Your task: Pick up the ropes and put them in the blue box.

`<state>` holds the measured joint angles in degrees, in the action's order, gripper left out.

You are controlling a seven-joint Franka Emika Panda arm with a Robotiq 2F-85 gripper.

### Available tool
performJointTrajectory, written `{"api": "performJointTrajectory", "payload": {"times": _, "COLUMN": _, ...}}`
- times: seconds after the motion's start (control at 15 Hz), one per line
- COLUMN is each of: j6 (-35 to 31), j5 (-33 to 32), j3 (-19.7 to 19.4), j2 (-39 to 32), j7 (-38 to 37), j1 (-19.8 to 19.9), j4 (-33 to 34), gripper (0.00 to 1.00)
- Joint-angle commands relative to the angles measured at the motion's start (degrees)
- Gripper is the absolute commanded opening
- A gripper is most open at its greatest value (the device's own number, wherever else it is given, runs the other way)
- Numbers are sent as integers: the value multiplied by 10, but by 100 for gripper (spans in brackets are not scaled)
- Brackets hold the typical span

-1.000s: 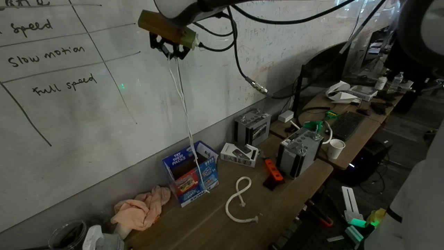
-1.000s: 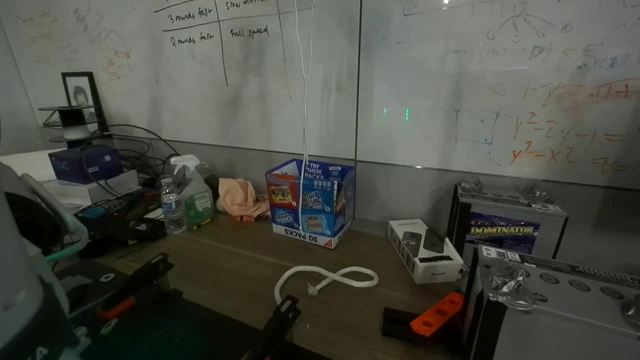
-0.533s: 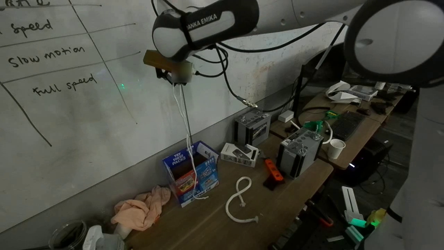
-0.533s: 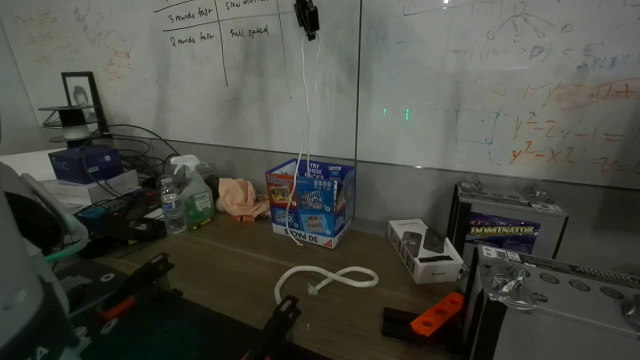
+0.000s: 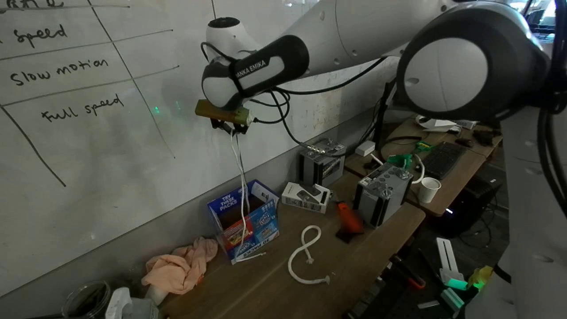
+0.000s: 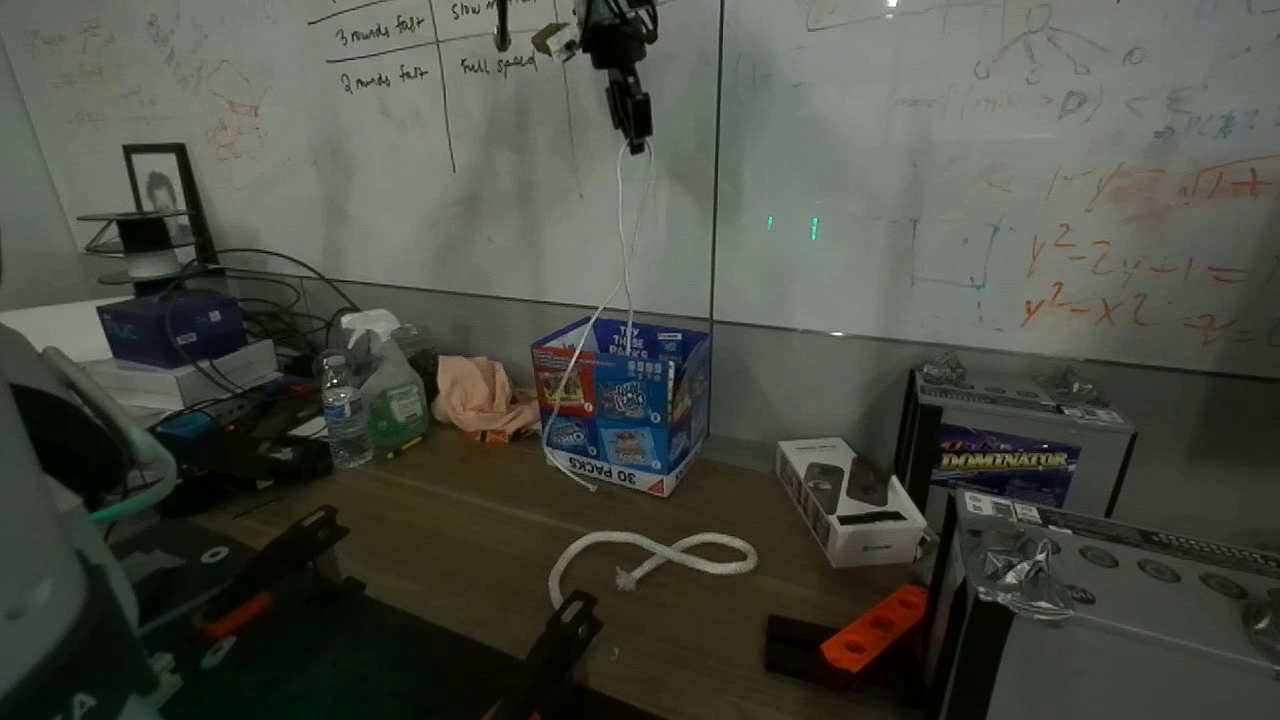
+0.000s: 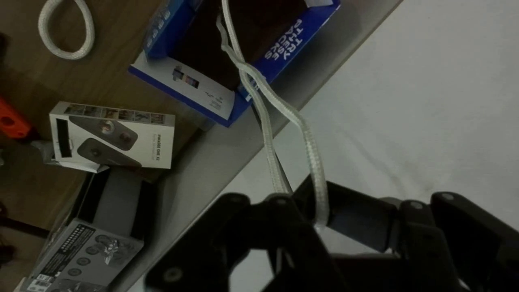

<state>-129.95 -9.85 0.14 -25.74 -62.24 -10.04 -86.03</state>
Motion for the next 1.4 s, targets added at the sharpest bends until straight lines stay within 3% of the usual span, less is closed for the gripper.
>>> {"api": "performJointTrajectory", "payload": {"times": 0.0, "j6": -4, "j5": 10, "j3": -9, "j2": -19, "j7": 8, "j1": -4, "j4": -8, "gripper": 3}}
{"api": "performJointTrajectory", "payload": {"times": 0.53, "j6": 1, "j5": 18, "j3": -15, "j2": -68, "j7": 11, "j1": -4, "j4": -1, "gripper": 3}}
{"api": "performJointTrajectory", "payload": {"times": 0.6, "j6": 3, "j5": 17, "j3": -17, "j2": -72, "j7": 10, "j1": -5, "j4": 0, "gripper": 28}}
{"api": "performJointTrajectory", "payload": {"times": 0.73, "j6": 7, "j5": 22, "j3": -15, "j2": -80, "j7": 16, "j1": -3, "j4": 4, "gripper": 33}}
{"api": "performJointTrajectory", "payload": {"times": 1.13, "j6": 14, "j5": 30, "j3": -15, "j2": -92, "j7": 20, "j1": -2, "j4": 8, "gripper": 78}}
{"api": "performJointTrajectory", "payload": {"times": 1.33, "j6": 31, "j5": 39, "j3": -10, "j2": -69, "j7": 46, "j1": 4, "j4": -21, "gripper": 99}}
